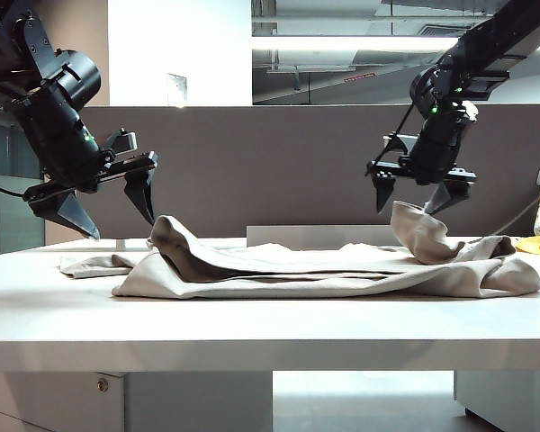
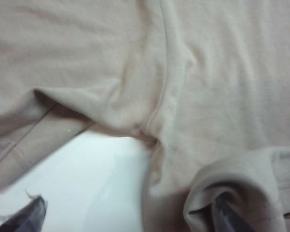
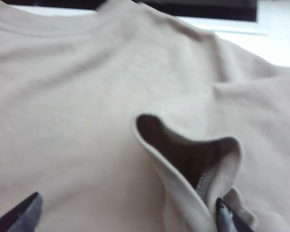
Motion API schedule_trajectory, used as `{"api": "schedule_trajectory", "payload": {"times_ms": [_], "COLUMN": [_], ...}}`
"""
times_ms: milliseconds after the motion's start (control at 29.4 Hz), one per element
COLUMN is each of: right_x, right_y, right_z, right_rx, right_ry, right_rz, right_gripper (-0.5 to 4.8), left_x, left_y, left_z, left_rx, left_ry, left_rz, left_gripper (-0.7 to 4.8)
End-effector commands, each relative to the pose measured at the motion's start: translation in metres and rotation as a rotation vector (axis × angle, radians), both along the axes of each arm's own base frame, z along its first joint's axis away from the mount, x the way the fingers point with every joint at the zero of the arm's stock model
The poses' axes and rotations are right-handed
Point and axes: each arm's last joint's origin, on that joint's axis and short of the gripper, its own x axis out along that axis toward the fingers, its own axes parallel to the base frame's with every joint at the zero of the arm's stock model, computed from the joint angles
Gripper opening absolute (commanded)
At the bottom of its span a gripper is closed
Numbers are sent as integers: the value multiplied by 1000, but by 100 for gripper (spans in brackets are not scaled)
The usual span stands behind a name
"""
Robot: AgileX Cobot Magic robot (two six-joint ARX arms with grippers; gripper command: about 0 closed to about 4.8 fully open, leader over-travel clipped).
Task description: Fold the bottom side of the T-shirt horizontally towards the center, about one-third of the way, then fold the sleeve back towards the center, creating a straight line along the edge of the T-shirt, and finally fold the bottom of the T-shirt up towards the top, creating a neat rectangle.
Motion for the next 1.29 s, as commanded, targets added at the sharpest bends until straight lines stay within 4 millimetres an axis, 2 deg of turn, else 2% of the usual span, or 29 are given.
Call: {"api": "schedule_trajectory", "payload": {"times_ms": [34,238,273,375,477,647,784,920,988,1192,1295], "right_x": [-3,-8,-10,-11,-12,-15,-16,-19,-20,-24,-25], "right_y": [0,15,23,31,37,50,50,50,51,57,63], "right_z": [7,19,22,34,44,50,49,45,43,40,39], "right_rx": [-96,-353,-388,-409,-478,-503,-487,-444,-386,-118,-76], "right_ry": [-14,-51,-64,-102,-148,-173,-157,-104,-82,-19,-8], "right_rz": [2,16,15,10,8,30,19,23,52,68,110], "right_gripper": [479,479,479,479,425,417,418,418,418,414,372], "left_x": [1,1,1,1,1,1,4,14,20,39,46], "left_y": [0,0,0,0,0,0,1,14,24,36,41], "left_z": [2,2,2,2,2,2,2,-5,-11,-28,-25], "left_rx": [-6,-7,-8,-7,-7,-7,-8,-82,-108,-86,-87], "left_ry": [-8,-14,-17,-16,-12,-10,-34,-41,-17,49,33], "left_rz": [0,1,1,1,1,1,18,121,138,151,164], "left_gripper": [457,457,457,457,457,457,457,456,456,441,420]}}
